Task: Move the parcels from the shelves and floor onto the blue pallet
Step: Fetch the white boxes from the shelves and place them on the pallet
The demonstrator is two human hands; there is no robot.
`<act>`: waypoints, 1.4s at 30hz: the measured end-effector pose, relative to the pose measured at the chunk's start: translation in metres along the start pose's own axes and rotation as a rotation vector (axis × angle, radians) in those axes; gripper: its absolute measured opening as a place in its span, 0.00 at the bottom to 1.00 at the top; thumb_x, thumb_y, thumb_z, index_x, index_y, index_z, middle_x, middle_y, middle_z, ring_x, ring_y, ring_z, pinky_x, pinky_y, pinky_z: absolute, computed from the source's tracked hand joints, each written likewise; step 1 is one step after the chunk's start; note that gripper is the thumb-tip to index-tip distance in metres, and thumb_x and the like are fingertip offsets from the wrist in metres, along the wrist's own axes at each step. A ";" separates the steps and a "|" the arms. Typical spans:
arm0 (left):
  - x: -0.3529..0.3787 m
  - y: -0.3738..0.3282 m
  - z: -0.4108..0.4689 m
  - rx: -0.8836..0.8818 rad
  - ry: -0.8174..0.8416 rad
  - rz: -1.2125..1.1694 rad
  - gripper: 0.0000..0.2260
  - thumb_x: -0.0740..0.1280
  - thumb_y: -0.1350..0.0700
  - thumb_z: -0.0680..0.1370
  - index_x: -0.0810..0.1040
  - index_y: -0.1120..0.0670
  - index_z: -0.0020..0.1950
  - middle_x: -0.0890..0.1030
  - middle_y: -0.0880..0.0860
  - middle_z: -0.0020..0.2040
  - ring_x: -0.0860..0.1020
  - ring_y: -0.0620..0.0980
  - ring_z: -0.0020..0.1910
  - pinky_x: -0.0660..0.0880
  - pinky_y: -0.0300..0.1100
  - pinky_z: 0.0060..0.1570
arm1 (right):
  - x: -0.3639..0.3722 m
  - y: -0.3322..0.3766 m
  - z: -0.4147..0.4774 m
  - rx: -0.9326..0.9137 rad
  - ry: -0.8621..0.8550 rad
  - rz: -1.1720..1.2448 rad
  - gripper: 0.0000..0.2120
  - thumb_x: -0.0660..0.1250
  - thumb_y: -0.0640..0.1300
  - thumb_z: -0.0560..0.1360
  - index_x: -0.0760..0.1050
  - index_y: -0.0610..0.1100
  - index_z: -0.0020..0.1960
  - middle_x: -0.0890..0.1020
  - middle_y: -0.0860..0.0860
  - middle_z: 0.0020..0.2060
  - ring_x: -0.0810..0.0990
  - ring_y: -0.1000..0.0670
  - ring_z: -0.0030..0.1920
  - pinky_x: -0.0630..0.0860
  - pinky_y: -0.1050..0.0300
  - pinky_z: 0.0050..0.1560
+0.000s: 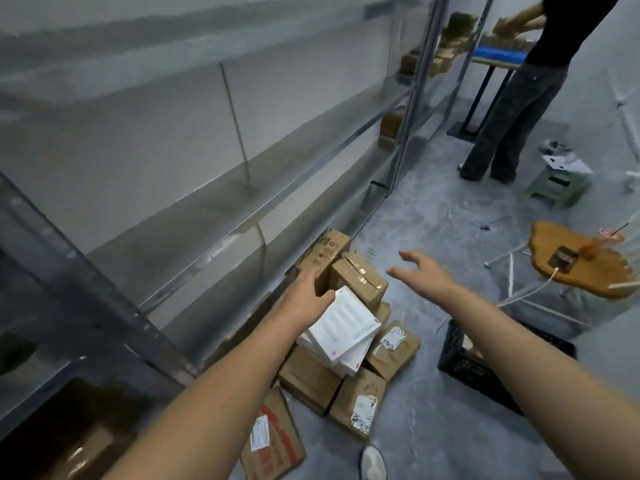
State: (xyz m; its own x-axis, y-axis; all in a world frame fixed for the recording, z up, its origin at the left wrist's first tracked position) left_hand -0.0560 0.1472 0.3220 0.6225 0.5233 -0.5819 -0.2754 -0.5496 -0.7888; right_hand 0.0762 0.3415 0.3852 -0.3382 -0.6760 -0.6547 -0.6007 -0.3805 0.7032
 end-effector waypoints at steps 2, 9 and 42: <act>0.026 0.016 0.030 -0.094 0.007 -0.006 0.30 0.67 0.46 0.77 0.61 0.48 0.76 0.64 0.49 0.76 0.67 0.52 0.72 0.65 0.44 0.64 | 0.005 -0.024 0.047 0.021 0.084 -0.021 0.31 0.70 0.50 0.75 0.66 0.42 0.74 0.70 0.47 0.72 0.68 0.47 0.71 0.64 0.53 0.69; 0.092 0.109 0.118 -0.331 -0.132 -0.081 0.27 0.66 0.47 0.80 0.60 0.46 0.77 0.64 0.49 0.77 0.65 0.52 0.73 0.64 0.41 0.58 | 0.069 -0.119 0.190 0.108 0.272 -0.102 0.30 0.69 0.51 0.75 0.66 0.44 0.74 0.73 0.47 0.69 0.74 0.48 0.62 0.68 0.57 0.57; 0.258 0.386 0.250 -0.568 0.073 -0.065 0.24 0.67 0.29 0.68 0.65 0.48 0.41 0.78 0.48 0.38 0.78 0.44 0.35 0.68 0.39 0.30 | 0.363 -0.393 0.246 0.785 -0.077 0.686 0.43 0.73 0.59 0.70 0.51 0.58 0.76 0.70 0.53 0.69 0.71 0.45 0.66 0.68 0.38 0.68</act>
State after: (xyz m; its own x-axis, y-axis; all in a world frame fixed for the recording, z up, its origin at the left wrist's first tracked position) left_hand -0.1852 0.2332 -0.1822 0.6797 0.5322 -0.5048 0.1887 -0.7919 -0.5807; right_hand 0.0117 0.4006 -0.1969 -0.8135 -0.5390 -0.2183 -0.5544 0.6054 0.5711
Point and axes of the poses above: each hand's wrist, its own z-axis towards the middle knuckle, its own x-axis out of the palm, y = z × x, the point moved 7 cm from there along z, towards the middle knuckle
